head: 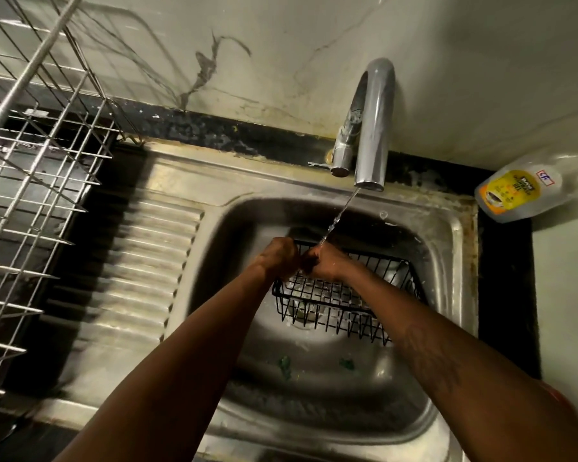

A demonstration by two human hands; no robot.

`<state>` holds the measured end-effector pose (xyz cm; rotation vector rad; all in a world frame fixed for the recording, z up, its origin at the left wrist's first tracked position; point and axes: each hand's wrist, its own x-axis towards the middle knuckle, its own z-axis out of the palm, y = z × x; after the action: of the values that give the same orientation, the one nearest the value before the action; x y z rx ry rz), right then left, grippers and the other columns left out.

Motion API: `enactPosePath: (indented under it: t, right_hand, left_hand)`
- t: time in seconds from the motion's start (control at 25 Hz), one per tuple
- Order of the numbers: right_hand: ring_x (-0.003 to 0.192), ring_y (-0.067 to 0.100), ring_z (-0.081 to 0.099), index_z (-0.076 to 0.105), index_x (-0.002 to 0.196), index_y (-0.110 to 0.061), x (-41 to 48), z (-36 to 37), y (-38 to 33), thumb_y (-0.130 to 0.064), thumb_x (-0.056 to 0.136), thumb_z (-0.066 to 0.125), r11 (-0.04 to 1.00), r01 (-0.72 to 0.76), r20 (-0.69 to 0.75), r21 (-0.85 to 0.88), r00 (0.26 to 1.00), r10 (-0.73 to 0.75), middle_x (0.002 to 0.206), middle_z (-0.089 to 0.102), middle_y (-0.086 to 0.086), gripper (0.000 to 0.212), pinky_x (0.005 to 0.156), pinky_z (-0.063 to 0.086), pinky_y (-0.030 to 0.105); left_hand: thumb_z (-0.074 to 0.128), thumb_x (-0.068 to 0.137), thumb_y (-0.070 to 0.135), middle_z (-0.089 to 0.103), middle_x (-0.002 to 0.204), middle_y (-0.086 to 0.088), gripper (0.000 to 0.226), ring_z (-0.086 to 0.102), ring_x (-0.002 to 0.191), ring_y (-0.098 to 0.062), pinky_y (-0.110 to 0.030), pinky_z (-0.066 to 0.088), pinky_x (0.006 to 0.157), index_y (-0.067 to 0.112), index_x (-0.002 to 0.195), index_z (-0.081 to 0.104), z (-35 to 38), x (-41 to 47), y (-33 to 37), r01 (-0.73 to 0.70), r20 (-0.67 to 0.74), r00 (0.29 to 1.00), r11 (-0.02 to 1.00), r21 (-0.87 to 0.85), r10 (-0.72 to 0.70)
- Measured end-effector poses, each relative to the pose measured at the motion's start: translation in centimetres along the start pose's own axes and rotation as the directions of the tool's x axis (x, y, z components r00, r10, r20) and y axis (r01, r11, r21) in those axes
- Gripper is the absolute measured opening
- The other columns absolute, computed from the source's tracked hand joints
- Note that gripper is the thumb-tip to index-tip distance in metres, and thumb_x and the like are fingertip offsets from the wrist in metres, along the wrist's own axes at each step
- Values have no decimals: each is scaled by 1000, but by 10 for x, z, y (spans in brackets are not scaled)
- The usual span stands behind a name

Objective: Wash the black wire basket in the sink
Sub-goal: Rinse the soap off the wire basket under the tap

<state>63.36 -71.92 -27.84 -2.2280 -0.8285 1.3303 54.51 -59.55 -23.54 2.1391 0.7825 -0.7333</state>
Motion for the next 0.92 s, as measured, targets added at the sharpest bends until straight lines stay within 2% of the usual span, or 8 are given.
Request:
enactPosePath:
  t: [0.16,0.28,0.36,0.44,0.52,0.64,0.76,0.92]
  right_hand:
    - [85,11,69,74,111,-5,-5,11,-32,7,85,71,945,97,-239,313,971,-20,101,73,1,29,83,60,24]
    - [82,5,65,74,107,-20,-13,-2,-21,-5,91,70,983,-15,-3,182,1000,15,99,71,-5,22,69,55,17]
    - [92,6,66,73,99,-31,-22,-16,0,-13,91,73,994,-97,102,44,991,92,103,72,-6,20,82,55,25]
    - [96,9,66,76,100,-26,-24,-25,9,-11,89,73,993,-108,-79,56,991,112,109,74,0,18,91,55,29]
    - [96,14,65,77,104,-26,-22,-30,4,-19,91,71,995,-82,-311,-57,948,60,108,72,2,15,89,55,33]
    - [91,24,68,75,110,-27,-22,-36,-5,-34,92,70,915,-90,-537,-394,830,-149,101,74,5,20,82,57,37]
    - [88,19,67,77,110,-29,-17,-33,1,-27,96,65,915,-142,-460,-376,886,-51,106,75,-1,18,76,53,27]
    - [105,24,64,71,116,-33,-5,-24,-1,-56,93,55,891,-10,-117,-453,992,-48,116,69,0,36,93,53,41]
  left_hand:
    - [52,100,17,69,95,-11,30,63,68,-18,-26,56,57,-2,120,63,3,-1,-12,20,21,1000,985,-173,-17]
    - [57,97,22,67,86,-5,26,65,69,-16,-23,51,55,3,112,66,-3,-4,-16,56,-18,998,975,-213,-61]
    - [56,98,16,67,93,-5,19,68,81,-16,-24,48,58,8,110,68,-8,-10,-25,75,-35,996,990,-118,-79]
    - [54,96,14,59,87,-4,20,55,65,-8,-21,41,53,7,108,69,-12,-14,-36,118,-120,984,984,-134,-134]
    - [54,94,15,53,78,-1,22,38,55,-6,-19,35,50,6,107,69,-11,-11,-44,106,-223,973,981,160,-68]
    - [57,95,23,61,84,1,21,58,71,-12,-23,52,66,10,106,69,-14,-17,-50,134,-145,985,955,265,-98]
    - [53,94,35,64,115,-10,30,63,107,-27,-37,50,84,14,113,65,-18,-20,-48,153,-227,972,887,435,-57]
    - [57,91,22,66,108,-8,19,66,97,-26,-33,47,71,15,105,68,-2,-17,-41,72,-289,955,896,438,64]
